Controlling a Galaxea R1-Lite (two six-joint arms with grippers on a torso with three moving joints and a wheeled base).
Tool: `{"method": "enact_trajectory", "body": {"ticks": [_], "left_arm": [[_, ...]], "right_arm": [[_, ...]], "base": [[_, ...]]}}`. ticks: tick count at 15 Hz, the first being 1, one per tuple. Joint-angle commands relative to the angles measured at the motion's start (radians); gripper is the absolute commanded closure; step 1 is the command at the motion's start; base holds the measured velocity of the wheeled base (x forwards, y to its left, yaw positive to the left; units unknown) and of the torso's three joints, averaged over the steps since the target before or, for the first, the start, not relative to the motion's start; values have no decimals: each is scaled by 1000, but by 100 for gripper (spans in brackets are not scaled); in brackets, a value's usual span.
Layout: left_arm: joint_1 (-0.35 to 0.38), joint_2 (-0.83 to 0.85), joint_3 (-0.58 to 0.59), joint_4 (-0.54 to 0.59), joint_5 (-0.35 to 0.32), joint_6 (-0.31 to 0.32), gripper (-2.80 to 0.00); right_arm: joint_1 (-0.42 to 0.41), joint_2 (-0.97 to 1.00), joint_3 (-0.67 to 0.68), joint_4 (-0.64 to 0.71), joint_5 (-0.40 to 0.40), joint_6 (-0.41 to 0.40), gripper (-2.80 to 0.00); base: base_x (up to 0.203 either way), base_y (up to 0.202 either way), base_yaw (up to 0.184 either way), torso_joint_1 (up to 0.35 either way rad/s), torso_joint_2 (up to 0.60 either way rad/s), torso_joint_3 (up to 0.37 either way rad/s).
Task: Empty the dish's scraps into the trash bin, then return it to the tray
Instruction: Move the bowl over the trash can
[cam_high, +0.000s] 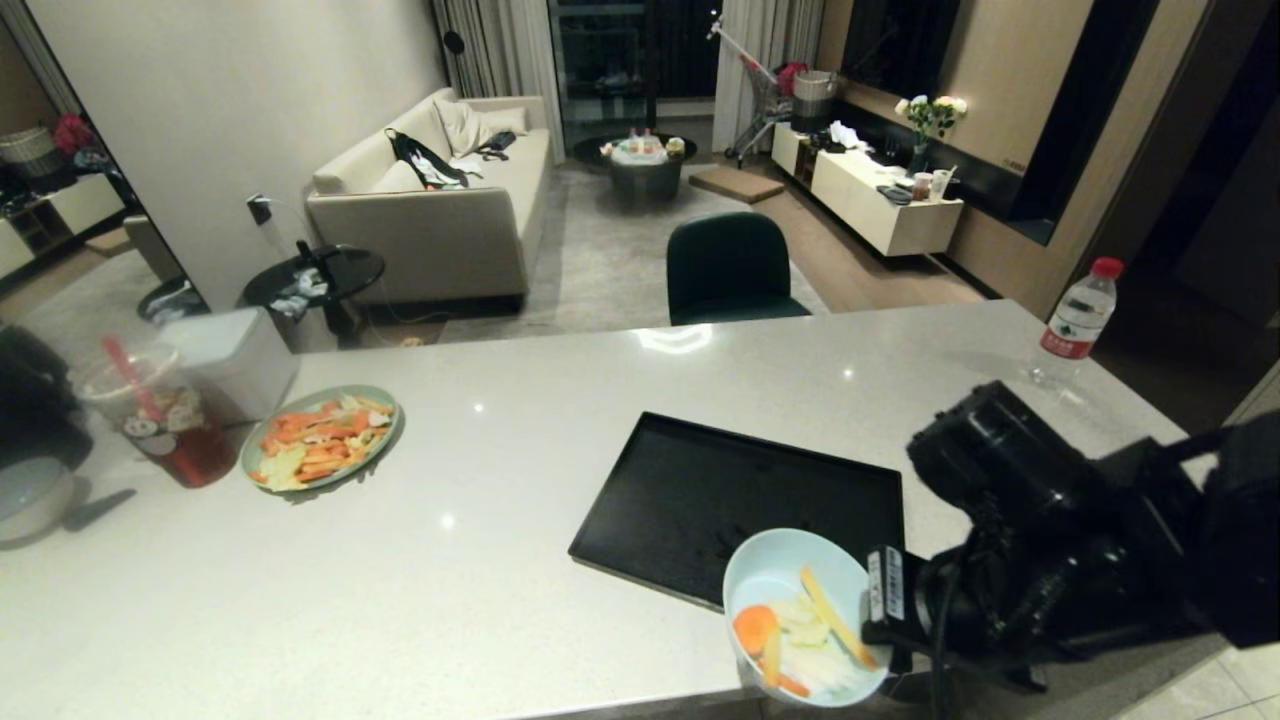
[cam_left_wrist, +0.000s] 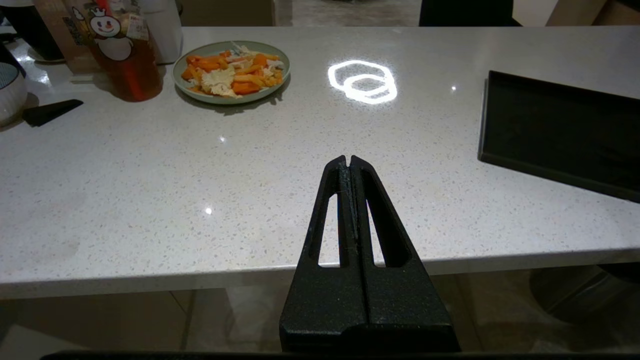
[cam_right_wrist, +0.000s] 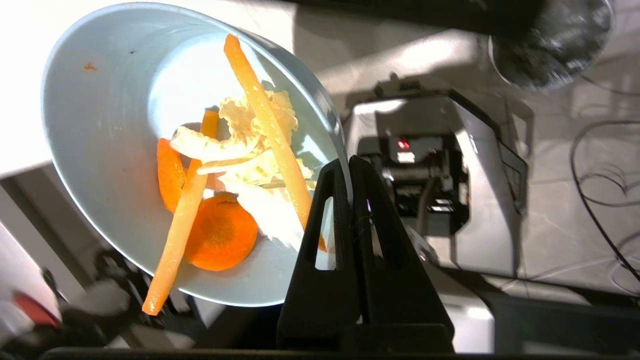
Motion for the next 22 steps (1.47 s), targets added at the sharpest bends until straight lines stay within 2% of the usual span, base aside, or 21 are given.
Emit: {"method": "enact_trajectory", "body": {"ticks": [1,5,15,20,22], "left_arm": [[0,1,0,0,1,-1,0],[0,1,0,0,1,-1,0],[0,1,0,0,1,-1,0],[0,1,0,0,1,-1,0],[0,1,0,0,1,-1,0]], "right_arm": [[10,-151,100,16,0,5,0],[12,-251,206,72,1,3,0],[12,-348,346,55,-4,0,0],[12,-399,365,61,-5,-6,0],[12,-428,388,65,-5,-31,0]], "base": [[0,0,0,0,0,0],[0,0,0,0,0,0],[0,0,0,0,0,0],[0,0,0,0,0,0],[0,0,0,0,0,0]]}}
